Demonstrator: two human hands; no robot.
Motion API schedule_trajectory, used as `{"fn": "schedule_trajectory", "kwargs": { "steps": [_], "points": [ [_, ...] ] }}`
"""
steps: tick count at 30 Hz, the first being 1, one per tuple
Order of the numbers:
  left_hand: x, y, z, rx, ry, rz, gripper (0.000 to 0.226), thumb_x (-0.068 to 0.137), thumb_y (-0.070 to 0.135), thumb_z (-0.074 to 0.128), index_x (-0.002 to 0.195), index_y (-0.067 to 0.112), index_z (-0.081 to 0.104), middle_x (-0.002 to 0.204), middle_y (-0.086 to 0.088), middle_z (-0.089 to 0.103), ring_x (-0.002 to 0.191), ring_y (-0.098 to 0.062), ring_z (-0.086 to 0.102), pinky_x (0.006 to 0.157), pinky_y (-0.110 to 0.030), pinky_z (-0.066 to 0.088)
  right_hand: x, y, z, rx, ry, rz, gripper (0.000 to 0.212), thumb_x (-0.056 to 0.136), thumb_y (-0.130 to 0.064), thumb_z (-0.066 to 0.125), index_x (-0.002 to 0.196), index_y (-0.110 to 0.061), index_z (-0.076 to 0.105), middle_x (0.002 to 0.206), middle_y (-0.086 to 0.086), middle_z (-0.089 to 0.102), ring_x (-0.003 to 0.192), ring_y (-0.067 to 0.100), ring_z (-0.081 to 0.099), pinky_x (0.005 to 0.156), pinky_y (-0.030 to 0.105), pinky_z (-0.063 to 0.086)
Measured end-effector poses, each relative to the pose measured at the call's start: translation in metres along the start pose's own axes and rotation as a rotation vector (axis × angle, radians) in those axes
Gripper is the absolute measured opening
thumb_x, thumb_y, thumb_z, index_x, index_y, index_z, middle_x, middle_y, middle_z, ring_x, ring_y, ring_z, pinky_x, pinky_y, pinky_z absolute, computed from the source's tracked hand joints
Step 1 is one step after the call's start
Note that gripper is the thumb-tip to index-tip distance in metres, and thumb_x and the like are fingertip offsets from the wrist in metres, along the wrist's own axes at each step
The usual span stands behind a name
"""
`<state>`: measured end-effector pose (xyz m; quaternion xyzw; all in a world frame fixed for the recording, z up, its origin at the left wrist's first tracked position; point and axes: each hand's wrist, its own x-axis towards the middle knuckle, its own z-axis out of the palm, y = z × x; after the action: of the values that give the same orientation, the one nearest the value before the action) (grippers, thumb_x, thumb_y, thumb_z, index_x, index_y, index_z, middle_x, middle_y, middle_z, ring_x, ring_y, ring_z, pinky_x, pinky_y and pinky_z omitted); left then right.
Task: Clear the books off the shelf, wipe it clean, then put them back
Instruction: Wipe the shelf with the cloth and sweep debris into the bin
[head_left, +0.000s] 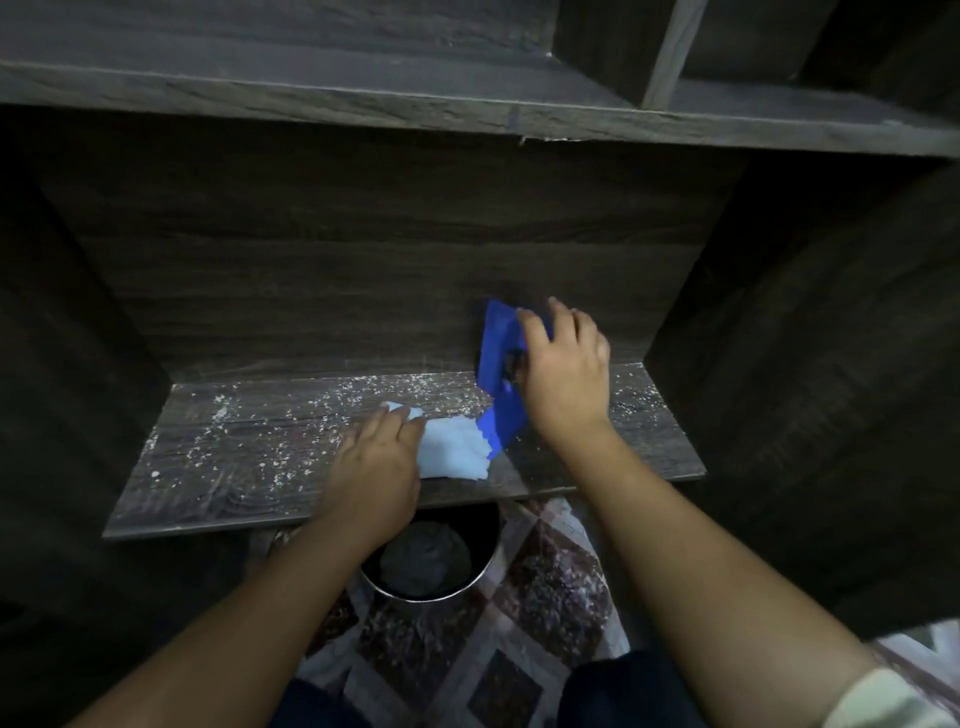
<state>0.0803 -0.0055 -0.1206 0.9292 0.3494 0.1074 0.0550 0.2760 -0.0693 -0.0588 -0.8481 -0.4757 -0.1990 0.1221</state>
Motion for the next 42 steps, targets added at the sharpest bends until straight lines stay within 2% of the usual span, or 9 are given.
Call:
{"fn": "schedule_trajectory", "kwargs": {
  "steps": [2,4,6,11,21,26,31,34,42],
  "points": [
    [0.002,0.008,-0.005,0.011,0.003,0.012,0.055,0.086,0.015,0.057,0.140,0.013,0.046,0.143,-0.008,0.046,0.139,-0.030,0.033,0.112,-0.043,0.027,0.006,0.006,-0.009,0.009,-0.183,0.043,0.051,0.091,-0.007,0.048,0.141,-0.013,0.041,0.130,0.014,0.052,0.115,0.035,0.052,0.089,0.044,0.044],
    [0.003,0.015,-0.009,0.008,-0.020,0.028,0.055,0.090,0.019,0.053,0.143,0.014,0.040,0.144,-0.005,0.043,0.139,-0.026,0.031,0.113,-0.038,0.023,0.007,0.013,-0.018,0.059,-0.225,0.084,0.035,0.094,-0.001,0.041,0.128,-0.008,0.047,0.118,0.014,0.058,0.106,0.035,0.059,0.080,0.041,0.047],
    [0.003,0.020,-0.011,0.021,-0.069,0.030,0.056,0.093,0.023,0.049,0.146,0.017,0.034,0.148,-0.002,0.037,0.140,-0.021,0.028,0.113,-0.033,0.020,0.004,0.019,-0.028,0.087,-0.186,0.129,0.023,0.093,0.000,0.042,0.114,-0.005,0.051,0.112,0.016,0.061,0.100,0.037,0.062,0.076,0.040,0.047],
    [-0.005,0.037,-0.012,0.063,-0.178,-0.034,0.059,0.092,0.027,0.051,0.146,0.016,0.031,0.152,-0.006,0.029,0.142,-0.024,0.021,0.115,-0.037,0.020,-0.024,0.039,-0.055,0.115,-0.112,0.232,0.021,0.094,-0.004,0.045,0.115,-0.006,0.048,0.114,0.016,0.058,0.100,0.040,0.060,0.074,0.040,0.044],
    [-0.030,0.081,-0.009,0.059,-0.195,0.043,0.055,0.091,0.023,0.053,0.142,0.013,0.036,0.143,-0.009,0.038,0.135,-0.028,0.030,0.109,-0.040,0.029,-0.122,0.052,-0.105,0.176,-0.202,0.267,0.017,0.092,-0.014,0.052,0.106,-0.006,0.050,0.103,0.014,0.061,0.091,0.036,0.062,0.068,0.037,0.043],
    [-0.038,0.078,-0.006,0.066,-0.214,0.021,0.057,0.091,0.026,0.056,0.143,0.012,0.036,0.142,-0.011,0.040,0.133,-0.030,0.033,0.109,-0.043,0.032,-0.156,0.053,-0.090,0.179,-0.354,0.248,0.017,0.092,-0.012,0.054,0.106,-0.005,0.050,0.102,0.016,0.063,0.092,0.037,0.062,0.064,0.033,0.036],
    [-0.039,0.072,0.001,0.069,-0.227,0.024,0.054,0.091,0.025,0.057,0.141,0.012,0.039,0.140,-0.011,0.042,0.131,-0.029,0.034,0.107,-0.042,0.034,-0.170,0.052,-0.059,0.221,-0.478,0.279,0.022,0.090,-0.009,0.057,0.110,-0.007,0.050,0.105,0.013,0.061,0.092,0.033,0.064,0.071,0.041,0.052],
    [-0.034,0.066,0.008,0.048,-0.233,0.017,0.052,0.092,0.025,0.057,0.140,0.013,0.040,0.140,-0.009,0.041,0.131,-0.027,0.034,0.106,-0.041,0.033,-0.168,0.057,-0.038,0.212,-0.557,0.289,0.028,0.089,-0.008,0.059,0.116,-0.007,0.050,0.109,0.012,0.059,0.094,0.030,0.064,0.076,0.039,0.054],
    [-0.019,0.046,0.029,0.070,-0.239,0.038,0.054,0.092,0.025,0.055,0.142,0.012,0.039,0.146,-0.011,0.036,0.135,-0.027,0.032,0.108,-0.041,0.029,-0.156,0.073,0.020,0.163,-0.668,0.232,0.029,0.090,-0.007,0.056,0.117,-0.005,0.046,0.113,0.017,0.056,0.101,0.036,0.060,0.074,0.038,0.044]
  ]
}}
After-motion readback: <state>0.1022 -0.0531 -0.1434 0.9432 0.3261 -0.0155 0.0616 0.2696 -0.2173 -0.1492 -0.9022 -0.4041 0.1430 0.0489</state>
